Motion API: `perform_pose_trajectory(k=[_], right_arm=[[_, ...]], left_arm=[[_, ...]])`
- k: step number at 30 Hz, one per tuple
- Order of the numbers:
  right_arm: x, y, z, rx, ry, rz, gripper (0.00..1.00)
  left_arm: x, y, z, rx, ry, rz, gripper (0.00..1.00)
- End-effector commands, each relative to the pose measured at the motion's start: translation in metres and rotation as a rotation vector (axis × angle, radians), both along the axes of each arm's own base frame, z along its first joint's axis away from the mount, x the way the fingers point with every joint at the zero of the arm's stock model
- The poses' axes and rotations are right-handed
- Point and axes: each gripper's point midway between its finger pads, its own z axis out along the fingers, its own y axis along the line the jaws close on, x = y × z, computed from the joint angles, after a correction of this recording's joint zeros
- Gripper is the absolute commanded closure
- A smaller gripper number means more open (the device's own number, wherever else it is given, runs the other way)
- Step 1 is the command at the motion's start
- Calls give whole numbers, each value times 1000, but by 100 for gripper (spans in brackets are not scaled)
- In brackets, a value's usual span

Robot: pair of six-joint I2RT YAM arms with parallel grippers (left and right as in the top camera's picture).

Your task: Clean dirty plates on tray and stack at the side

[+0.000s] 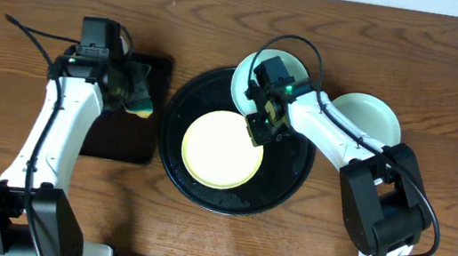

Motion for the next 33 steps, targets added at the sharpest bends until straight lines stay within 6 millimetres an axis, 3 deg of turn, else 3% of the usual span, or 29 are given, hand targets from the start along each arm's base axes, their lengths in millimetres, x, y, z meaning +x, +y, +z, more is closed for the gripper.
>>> perform_pose_trajectory(k=[1,8,19,25,33], right_arm=[[8,-24,-1,-115,0,-264,99],[6,-21,-1,-113,11,-302,98],[7,-21,-1,-110,8,-302,99],[7,-21,-1,-108,7,-302,99],[7,-21,-1,-109,8,-302,99]], left_arm=[[2,-17,5,-1,-14,-40,92],[-7,-52,-9,1,26,-138,93],[-24,-104,-63,-23,193,-157,93],[-30,-136,-67,2,170,-312,93],[-50,-142,-77,43,207,-445,93]])
